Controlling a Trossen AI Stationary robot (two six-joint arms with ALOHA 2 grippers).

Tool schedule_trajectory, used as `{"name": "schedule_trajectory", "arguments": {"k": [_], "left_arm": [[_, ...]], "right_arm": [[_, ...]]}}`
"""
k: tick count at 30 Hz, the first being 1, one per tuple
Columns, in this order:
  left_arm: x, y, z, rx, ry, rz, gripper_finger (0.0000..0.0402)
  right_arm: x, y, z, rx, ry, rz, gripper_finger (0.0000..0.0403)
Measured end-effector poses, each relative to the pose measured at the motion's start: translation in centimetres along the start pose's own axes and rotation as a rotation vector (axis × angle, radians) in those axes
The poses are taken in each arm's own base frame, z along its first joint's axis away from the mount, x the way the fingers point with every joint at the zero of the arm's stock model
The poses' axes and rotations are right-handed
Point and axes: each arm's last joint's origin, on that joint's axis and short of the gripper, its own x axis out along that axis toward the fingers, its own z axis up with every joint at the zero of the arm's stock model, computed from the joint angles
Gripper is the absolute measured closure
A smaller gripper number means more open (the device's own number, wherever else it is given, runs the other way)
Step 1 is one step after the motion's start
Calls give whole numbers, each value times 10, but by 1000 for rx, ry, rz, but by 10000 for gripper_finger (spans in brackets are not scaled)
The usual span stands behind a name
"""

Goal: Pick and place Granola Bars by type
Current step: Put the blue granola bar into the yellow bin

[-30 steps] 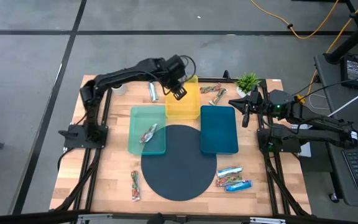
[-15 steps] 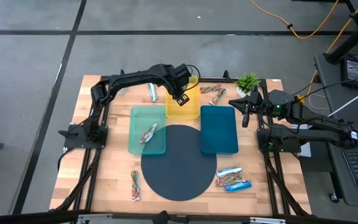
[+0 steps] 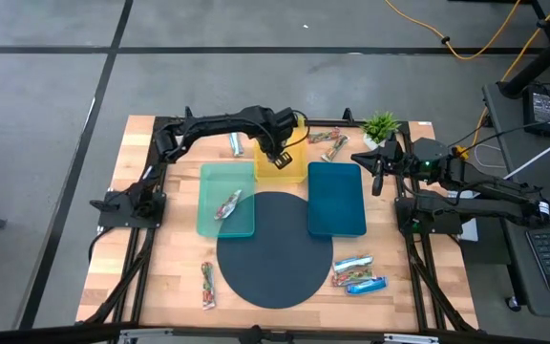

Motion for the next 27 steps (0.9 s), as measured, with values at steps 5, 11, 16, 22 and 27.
{"name": "schedule_trajectory", "arguments": {"k": [5,11,16,22,27], "left_arm": [[8,-3,0,6,13,-2,384],[19,-2,-2,5,43,2,381],[25,-3,-3,7,60,0,362],[28,-5,-4,12,67,0,334],[20,-4,-5,11,72,2,318]], "right_arm": [[0,0,0,0,0,0,377],[0,0,0,-2,0,0,377],[0,0,0,-2,1,0,377],[0,0,-1,-3,15,0,377],[0,0,-4,-2,39,0,377]]}}
